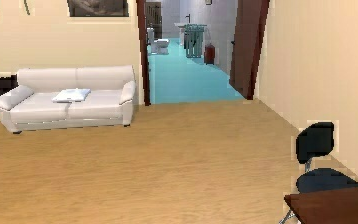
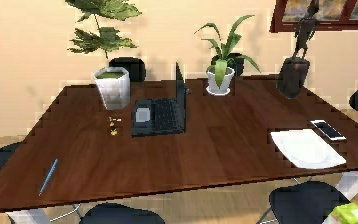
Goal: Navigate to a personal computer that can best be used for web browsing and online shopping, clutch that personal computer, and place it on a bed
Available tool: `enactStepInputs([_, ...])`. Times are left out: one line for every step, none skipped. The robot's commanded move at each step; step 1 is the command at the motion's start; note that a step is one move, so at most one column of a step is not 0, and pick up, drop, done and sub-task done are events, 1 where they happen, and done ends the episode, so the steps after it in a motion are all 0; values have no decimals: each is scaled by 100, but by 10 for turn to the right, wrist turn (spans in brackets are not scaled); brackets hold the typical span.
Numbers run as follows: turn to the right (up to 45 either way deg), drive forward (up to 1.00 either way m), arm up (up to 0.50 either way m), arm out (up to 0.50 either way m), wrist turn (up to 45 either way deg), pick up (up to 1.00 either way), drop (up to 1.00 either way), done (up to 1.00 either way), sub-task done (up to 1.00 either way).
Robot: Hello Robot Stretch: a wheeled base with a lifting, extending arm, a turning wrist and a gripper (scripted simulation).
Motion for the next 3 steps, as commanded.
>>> enactStepInputs([0,0,50,0,0,0,0,0,0])
enactStepInputs([0,0,36,0,0,0,0,0,0])
enactStepInputs([0,0,0,50,0,0,0,0,0])
